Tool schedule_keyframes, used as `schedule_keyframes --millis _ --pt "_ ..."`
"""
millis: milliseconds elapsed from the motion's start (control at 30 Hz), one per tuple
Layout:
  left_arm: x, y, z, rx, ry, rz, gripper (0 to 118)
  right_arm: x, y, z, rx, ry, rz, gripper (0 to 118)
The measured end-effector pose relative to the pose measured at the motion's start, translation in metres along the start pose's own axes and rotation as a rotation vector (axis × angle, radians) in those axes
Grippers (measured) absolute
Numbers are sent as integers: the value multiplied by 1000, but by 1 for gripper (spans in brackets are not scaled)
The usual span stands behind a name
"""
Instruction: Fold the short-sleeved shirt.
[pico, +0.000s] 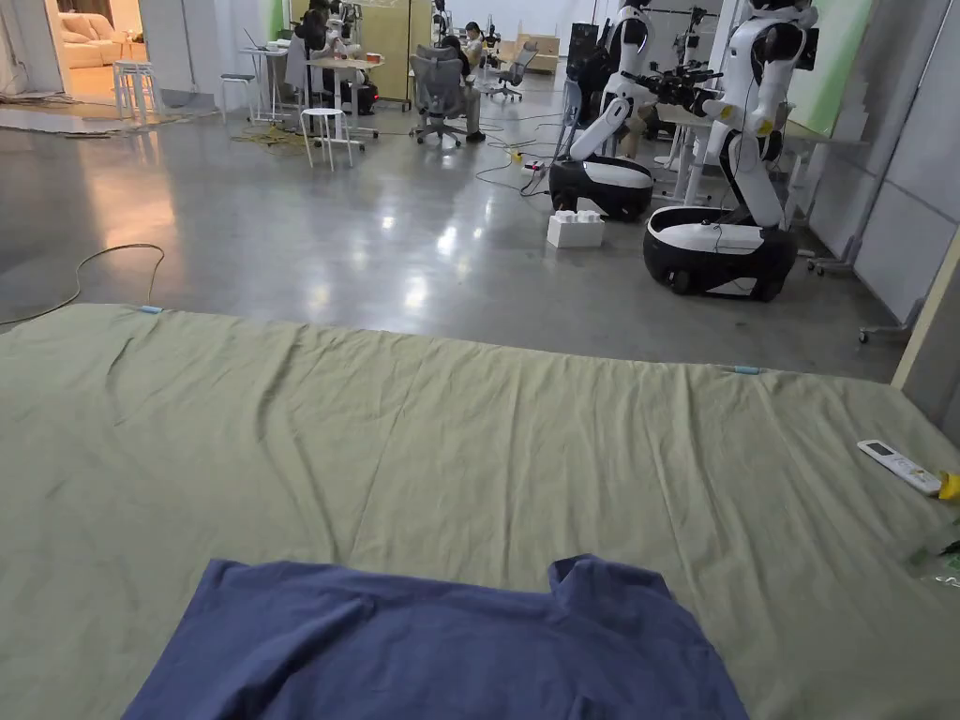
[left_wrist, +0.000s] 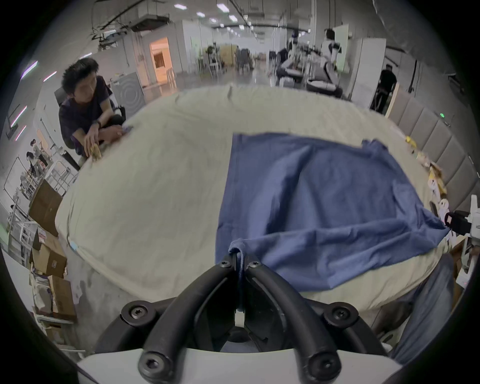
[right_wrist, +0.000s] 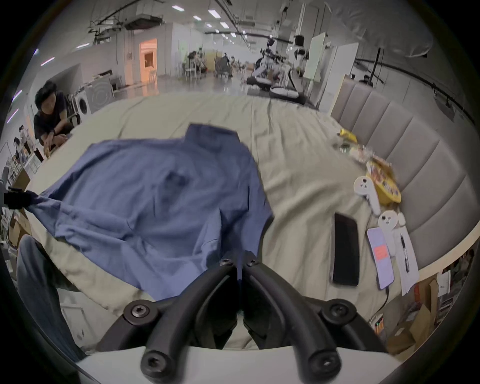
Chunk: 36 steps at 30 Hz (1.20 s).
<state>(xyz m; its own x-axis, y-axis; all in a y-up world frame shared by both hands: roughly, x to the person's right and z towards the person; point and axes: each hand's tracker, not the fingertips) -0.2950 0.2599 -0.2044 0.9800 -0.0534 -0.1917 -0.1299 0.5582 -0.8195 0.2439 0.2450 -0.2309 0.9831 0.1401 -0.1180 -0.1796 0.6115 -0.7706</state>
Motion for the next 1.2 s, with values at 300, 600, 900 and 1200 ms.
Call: schedule_keyframes --millis 300,600,900,1200 --pt "11 -4 -23 -25 77 8 23 -10 -3 -7 -17 -39 -21 47" --pt "39 36 23 383 -3 22 68 -28 51 35 430 -16 -55 92" --pt "82 63 60 745 2 30 16 -63 91 65 770 -68 -97 11" --pt "49 72 38 814 8 120 2 -73 102 71 877 -63 -87 0"
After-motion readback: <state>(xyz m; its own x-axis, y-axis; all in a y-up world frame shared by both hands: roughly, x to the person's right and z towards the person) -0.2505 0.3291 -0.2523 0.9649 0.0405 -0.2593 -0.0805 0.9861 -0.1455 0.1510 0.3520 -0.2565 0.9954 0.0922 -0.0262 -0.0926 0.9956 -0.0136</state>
